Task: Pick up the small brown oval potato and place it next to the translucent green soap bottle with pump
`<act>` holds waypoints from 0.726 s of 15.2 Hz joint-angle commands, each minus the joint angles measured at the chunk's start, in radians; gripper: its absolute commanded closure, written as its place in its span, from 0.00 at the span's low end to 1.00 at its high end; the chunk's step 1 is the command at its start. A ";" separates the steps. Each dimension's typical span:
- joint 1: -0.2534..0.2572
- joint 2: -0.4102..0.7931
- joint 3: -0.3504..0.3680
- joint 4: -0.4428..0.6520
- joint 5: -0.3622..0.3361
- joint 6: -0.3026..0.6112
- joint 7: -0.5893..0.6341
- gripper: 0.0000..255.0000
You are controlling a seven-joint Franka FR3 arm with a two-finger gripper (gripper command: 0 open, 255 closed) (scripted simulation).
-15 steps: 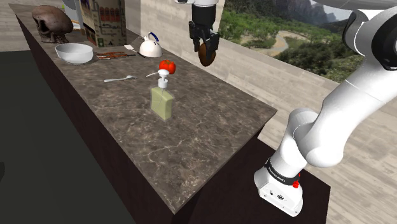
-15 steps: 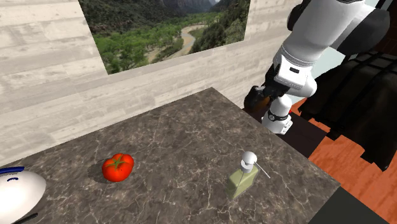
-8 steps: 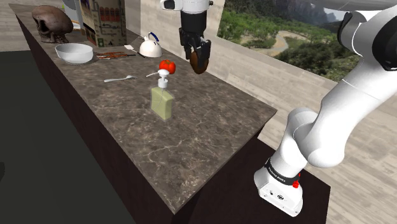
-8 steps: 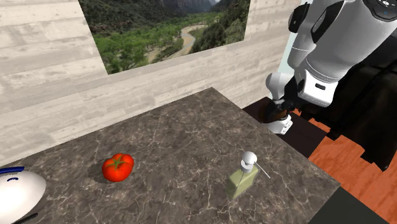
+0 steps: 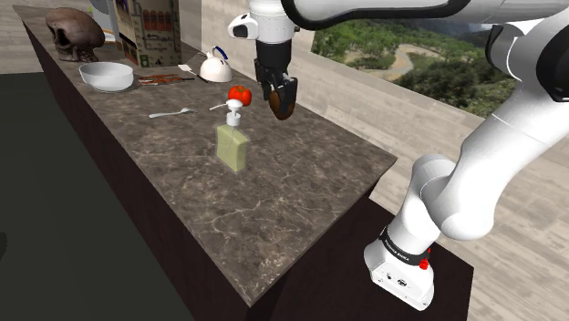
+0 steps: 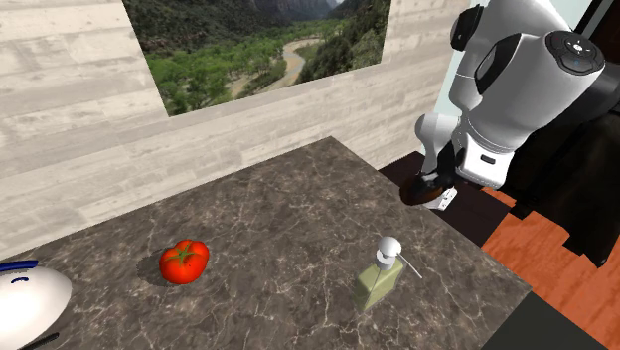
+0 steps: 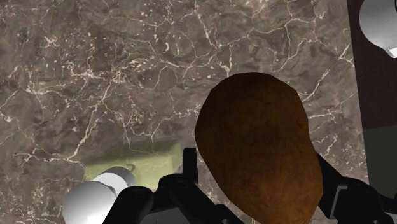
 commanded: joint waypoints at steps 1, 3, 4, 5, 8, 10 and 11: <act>-0.001 -0.001 -0.001 -0.029 -0.001 0.028 0.005 1.00; -0.001 -0.001 -0.002 -0.056 -0.001 0.054 0.011 1.00; -0.001 -0.001 -0.003 -0.069 -0.002 0.067 0.014 1.00; -0.001 -0.001 -0.003 -0.082 -0.002 0.080 0.017 1.00; -0.002 0.001 -0.004 -0.120 -0.004 0.119 0.025 1.00; -0.002 0.004 -0.005 -0.144 -0.005 0.145 0.031 1.00; -0.002 0.006 -0.005 -0.155 -0.005 0.158 0.033 1.00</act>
